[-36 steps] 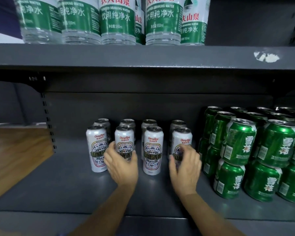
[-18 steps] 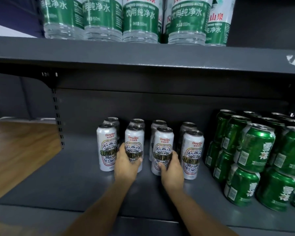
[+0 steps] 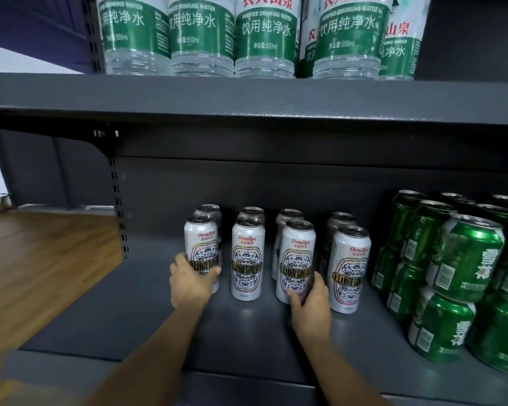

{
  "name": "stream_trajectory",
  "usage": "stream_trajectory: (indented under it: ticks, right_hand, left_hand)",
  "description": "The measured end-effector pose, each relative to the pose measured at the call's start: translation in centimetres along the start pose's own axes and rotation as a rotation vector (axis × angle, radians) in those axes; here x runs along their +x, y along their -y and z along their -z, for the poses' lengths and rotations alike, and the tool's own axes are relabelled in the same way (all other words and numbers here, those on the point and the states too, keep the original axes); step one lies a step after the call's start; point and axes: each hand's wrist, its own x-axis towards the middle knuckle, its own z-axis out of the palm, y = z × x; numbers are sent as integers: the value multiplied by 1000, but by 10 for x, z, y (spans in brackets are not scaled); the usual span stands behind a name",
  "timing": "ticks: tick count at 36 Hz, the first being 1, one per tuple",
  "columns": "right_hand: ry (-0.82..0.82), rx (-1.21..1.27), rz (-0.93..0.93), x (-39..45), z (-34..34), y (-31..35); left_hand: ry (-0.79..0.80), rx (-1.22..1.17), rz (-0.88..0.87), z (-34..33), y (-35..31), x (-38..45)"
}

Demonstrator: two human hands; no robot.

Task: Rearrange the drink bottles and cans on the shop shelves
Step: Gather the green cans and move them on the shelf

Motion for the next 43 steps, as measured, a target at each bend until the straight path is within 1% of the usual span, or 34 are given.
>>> stream_trajectory:
  ticks: [4, 8, 10, 12, 15, 16, 18, 22, 25, 29, 32, 34, 37, 40, 43]
  right_hand:
    - [8, -40, 6, 0, 0, 1]
    - [8, -76, 9, 1, -2, 1]
    - [9, -84, 1, 1, -3, 3]
    - [21, -93, -2, 0, -3, 5]
    - [25, -123, 22, -4, 1, 8]
    - [23, -135, 29, -5, 5, 8]
    - [22, -160, 43, -8, 13, 9]
    - [38, -220, 75, -20, 39, 9]
    - [44, -305, 138, -36, 67, 1]
    - [-17, -408, 249, -57, 119, -26]
    - [-75, -491, 287, -72, 167, -57]
    - [-157, -536, 321, -82, 206, -82]
    - [-273, -636, 320, -98, 276, -120]
    - [-312, -722, 289, -115, 356, -156]
    - [-351, -770, 250, -127, 437, -192]
  left_hand:
    - [56, -79, -30, 6, 5, 3]
    - [112, -90, -13, 12, 6, 5]
    - [112, -90, -14, 13, 7, 3]
    - [64, -61, -21, 11, 7, -4]
    - [-111, 23, 0, 7, -3, -29]
    - [-150, 29, -31, 5, -8, -39]
    - [-153, 27, -137, -1, -15, -57]
    - [-29, 56, -374, -13, -29, -90]
    - [43, 91, -547, -24, -46, -124]
    - [123, 145, -748, -42, -69, -178]
    - [181, 149, -821, -62, -91, -220]
    - [200, 143, -873, -76, -107, -251]
    - [248, 119, -903, -99, -135, -304]
    - [300, 127, -915, -125, -165, -367]
    - [385, 115, -953, -152, -197, -433]
